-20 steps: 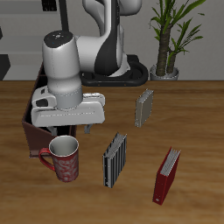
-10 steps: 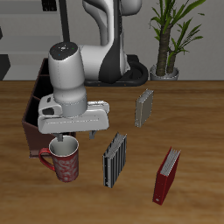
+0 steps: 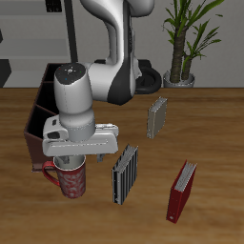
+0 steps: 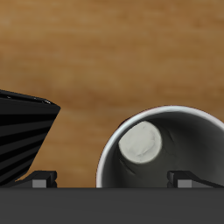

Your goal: Place the red mug into the right desk caddy's right compartment

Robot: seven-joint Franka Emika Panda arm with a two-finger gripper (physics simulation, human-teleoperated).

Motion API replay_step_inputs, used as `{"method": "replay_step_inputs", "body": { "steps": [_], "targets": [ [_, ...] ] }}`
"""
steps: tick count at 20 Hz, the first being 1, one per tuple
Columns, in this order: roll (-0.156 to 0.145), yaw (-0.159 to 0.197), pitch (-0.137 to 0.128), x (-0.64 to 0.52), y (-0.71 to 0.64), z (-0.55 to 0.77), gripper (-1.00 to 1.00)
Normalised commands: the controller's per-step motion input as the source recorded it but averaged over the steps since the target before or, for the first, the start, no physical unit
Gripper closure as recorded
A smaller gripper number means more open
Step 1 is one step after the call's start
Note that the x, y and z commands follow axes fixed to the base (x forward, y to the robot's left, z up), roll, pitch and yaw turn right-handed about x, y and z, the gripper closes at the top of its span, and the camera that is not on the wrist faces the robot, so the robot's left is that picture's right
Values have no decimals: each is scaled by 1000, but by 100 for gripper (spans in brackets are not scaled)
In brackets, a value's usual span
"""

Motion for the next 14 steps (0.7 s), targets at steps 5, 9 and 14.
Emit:
{"method": "replay_step_inputs", "body": {
  "steps": [5,9,14],
  "targets": [
    [-12,-17,29,33,-41,-208,100],
    [2,11,12,4,-70,-132,100],
    [-24,-9,-2,42,-127,-5,100]
  ]
}}
